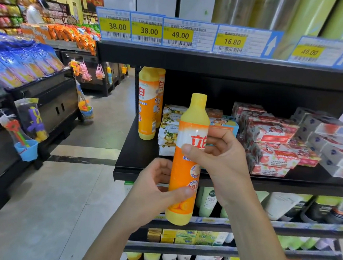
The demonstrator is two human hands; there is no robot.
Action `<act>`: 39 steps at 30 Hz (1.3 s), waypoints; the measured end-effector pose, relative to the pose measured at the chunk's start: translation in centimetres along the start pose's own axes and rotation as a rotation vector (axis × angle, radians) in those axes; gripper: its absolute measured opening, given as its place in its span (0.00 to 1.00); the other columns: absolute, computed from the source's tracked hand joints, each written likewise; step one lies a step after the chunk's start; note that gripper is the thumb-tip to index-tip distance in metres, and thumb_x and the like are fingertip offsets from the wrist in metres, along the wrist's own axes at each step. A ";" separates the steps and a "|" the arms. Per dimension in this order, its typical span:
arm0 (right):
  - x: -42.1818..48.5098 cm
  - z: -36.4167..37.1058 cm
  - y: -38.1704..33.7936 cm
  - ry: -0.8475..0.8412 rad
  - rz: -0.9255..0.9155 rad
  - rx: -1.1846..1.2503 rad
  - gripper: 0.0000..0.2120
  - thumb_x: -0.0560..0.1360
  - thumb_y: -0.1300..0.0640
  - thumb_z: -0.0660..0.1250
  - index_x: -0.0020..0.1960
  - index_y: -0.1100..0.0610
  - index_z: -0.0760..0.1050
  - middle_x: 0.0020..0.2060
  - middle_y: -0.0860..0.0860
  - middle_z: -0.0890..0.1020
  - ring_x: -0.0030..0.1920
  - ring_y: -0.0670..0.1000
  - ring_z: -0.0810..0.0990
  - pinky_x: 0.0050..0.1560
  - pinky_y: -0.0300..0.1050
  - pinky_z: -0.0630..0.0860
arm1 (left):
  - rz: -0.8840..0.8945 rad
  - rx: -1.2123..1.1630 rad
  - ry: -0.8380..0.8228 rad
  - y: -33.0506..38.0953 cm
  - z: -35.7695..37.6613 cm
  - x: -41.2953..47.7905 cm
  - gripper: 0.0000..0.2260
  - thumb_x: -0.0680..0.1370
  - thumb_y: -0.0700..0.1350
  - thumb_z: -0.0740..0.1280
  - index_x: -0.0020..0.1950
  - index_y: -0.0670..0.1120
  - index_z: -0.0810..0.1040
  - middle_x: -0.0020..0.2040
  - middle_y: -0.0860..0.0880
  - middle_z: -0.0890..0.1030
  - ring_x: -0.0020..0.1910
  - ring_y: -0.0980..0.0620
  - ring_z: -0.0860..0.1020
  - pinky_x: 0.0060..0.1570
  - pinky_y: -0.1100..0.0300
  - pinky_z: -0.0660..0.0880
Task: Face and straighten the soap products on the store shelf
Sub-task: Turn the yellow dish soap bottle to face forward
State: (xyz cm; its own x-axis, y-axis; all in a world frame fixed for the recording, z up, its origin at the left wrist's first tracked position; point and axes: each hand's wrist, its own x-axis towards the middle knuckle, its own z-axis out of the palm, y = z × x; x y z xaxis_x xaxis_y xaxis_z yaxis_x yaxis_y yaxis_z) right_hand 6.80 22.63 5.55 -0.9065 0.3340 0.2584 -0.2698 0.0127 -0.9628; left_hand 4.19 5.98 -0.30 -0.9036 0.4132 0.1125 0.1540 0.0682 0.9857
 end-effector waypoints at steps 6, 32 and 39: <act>-0.1 -0.3 -0.9 -0.122 -0.036 -0.070 0.30 0.66 0.49 0.79 0.67 0.48 0.75 0.56 0.47 0.85 0.58 0.48 0.84 0.56 0.49 0.82 | 0.026 -0.023 0.026 0.0 -0.2 -0.2 0.30 0.61 0.60 0.80 0.60 0.55 0.79 0.54 0.57 0.86 0.55 0.56 0.84 0.50 0.58 0.82; 2.3 -0.1 -1.8 -0.142 -0.084 -0.225 0.22 0.70 0.56 0.79 0.63 0.52 0.80 0.53 0.44 0.87 0.53 0.43 0.85 0.52 0.41 0.82 | 0.198 0.568 0.013 1.0 -4.0 1.6 0.29 0.74 0.64 0.69 0.74 0.60 0.70 0.68 0.66 0.75 0.67 0.67 0.73 0.64 0.66 0.71; 3.9 0.1 -2.2 -0.089 -0.117 -0.272 0.23 0.69 0.56 0.80 0.62 0.49 0.78 0.53 0.43 0.86 0.52 0.40 0.84 0.50 0.36 0.81 | 0.136 1.083 0.086 -1.8 -5.0 2.6 0.37 0.78 0.66 0.64 0.83 0.54 0.56 0.83 0.54 0.57 0.82 0.51 0.53 0.78 0.57 0.50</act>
State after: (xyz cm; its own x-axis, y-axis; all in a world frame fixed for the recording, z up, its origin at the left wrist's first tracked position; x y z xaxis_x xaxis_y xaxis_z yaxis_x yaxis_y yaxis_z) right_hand 3.83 23.85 8.64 -0.9027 0.2314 0.3628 -0.2880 0.3016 -0.9089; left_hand -0.47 2.41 -1.15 -0.8709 0.4159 0.2617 0.4862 0.8065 0.3363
